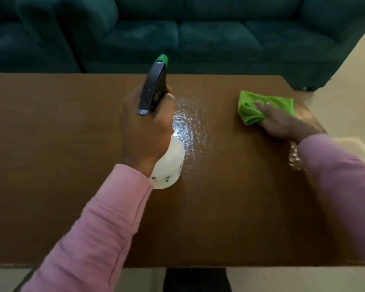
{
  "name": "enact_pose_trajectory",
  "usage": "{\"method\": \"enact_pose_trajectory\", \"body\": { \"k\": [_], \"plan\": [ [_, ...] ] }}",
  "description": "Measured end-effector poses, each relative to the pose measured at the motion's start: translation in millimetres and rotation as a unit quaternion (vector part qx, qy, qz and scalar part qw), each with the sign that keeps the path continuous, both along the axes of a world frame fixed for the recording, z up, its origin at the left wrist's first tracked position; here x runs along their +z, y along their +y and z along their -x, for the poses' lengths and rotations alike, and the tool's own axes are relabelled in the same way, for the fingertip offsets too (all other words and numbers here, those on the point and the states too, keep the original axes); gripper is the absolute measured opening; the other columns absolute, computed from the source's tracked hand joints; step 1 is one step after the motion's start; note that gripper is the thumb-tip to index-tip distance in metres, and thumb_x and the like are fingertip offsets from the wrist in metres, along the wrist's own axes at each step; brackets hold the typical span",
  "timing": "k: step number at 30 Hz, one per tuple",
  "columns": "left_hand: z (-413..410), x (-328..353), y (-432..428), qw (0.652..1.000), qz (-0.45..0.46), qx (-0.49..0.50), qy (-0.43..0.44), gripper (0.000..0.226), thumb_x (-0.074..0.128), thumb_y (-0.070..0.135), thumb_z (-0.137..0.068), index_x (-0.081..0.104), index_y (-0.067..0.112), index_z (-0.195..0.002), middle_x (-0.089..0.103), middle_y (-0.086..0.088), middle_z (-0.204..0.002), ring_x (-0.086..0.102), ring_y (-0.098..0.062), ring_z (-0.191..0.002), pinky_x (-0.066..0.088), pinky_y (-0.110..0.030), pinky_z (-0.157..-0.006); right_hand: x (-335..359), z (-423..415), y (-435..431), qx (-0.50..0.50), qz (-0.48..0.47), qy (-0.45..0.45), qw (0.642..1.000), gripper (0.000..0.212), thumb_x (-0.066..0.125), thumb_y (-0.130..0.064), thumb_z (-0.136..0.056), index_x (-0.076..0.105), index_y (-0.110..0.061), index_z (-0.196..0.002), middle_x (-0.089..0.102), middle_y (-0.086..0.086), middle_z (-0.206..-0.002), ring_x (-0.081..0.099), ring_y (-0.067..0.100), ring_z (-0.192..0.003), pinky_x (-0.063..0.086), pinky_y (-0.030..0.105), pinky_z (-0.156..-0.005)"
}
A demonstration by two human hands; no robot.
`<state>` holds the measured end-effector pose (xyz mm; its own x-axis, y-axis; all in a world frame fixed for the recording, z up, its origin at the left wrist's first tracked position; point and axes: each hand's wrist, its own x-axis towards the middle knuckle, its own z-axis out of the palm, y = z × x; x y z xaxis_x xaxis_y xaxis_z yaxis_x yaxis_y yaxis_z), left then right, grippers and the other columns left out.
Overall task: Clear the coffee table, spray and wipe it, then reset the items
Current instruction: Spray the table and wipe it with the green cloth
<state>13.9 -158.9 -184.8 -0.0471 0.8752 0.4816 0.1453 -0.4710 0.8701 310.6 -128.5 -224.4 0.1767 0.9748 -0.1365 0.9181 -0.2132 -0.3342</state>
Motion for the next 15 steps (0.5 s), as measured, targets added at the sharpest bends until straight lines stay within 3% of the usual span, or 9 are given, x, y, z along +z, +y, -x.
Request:
{"method": "enact_pose_trajectory", "body": {
  "k": [2, 7, 10, 12, 15],
  "plan": [
    [-1.1, -5.0, 3.1, 1.0, -0.012, 0.005, -0.005, 0.009, 0.056, 0.025, -0.088, 0.06, 0.033, -0.086, 0.066, -0.001, -0.08, 0.057, -0.02, -0.057, 0.051, -0.03, -0.058, -4.7, 0.4, -42.4, 0.035, -0.008, 0.019, 0.999, 0.056, 0.04, -0.011, -0.1, 0.019, -0.021, -0.15, 0.006, -0.012, -0.154, 0.004, 0.019, -0.147, -0.002, 0.031, -0.116],
    [-0.7, -17.3, 9.2, 0.999, -0.02, 0.03, -0.007, 0.007, 0.059, 0.031, -0.087, 0.061, 0.032, -0.093, 0.065, 0.011, -0.082, 0.063, -0.022, -0.066, 0.057, -0.035, -0.065, -18.0, -2.3, -150.1, 0.081, -0.028, 0.077, 0.993, 0.069, 0.05, 0.004, -0.091, 0.023, -0.033, -0.142, 0.015, -0.022, -0.149, 0.001, 0.0, -0.141, -0.006, 0.021, -0.113],
    [0.6, -12.5, 7.4, 1.0, -0.02, 0.018, -0.002, 0.013, 0.059, 0.029, -0.086, 0.064, 0.026, -0.098, 0.067, 0.007, -0.086, 0.065, -0.023, -0.072, 0.059, -0.046, -0.07, -8.4, -11.1, -174.9, -0.008, -0.042, 0.087, 0.995, 0.072, 0.048, 0.01, -0.09, 0.018, -0.034, -0.138, 0.017, -0.018, -0.146, 0.005, 0.002, -0.138, -0.005, 0.018, -0.11],
    [3.0, -9.9, 3.7, 1.0, -0.016, 0.006, 0.006, 0.021, 0.059, 0.027, -0.086, 0.064, 0.017, -0.103, 0.068, 0.002, -0.091, 0.066, -0.024, -0.075, 0.059, -0.049, -0.072, -10.6, -13.2, -174.7, -0.081, -0.045, 0.064, 0.994, 0.066, 0.046, 0.005, -0.092, 0.021, -0.027, -0.145, 0.016, -0.01, -0.152, 0.004, 0.005, -0.14, -0.006, 0.018, -0.109],
    [4.1, -11.4, 4.0, 1.0, -0.021, 0.005, 0.015, 0.027, 0.057, 0.027, -0.085, 0.064, 0.012, -0.106, 0.069, -0.004, -0.092, 0.066, -0.024, -0.075, 0.059, -0.05, -0.074, -22.8, 3.8, -166.6, -0.125, -0.027, -0.024, 0.992, 0.061, 0.044, -0.008, -0.094, 0.022, -0.018, -0.15, 0.011, -0.001, -0.159, 0.003, 0.019, -0.147, -0.004, 0.03, -0.116]
  ]
}}
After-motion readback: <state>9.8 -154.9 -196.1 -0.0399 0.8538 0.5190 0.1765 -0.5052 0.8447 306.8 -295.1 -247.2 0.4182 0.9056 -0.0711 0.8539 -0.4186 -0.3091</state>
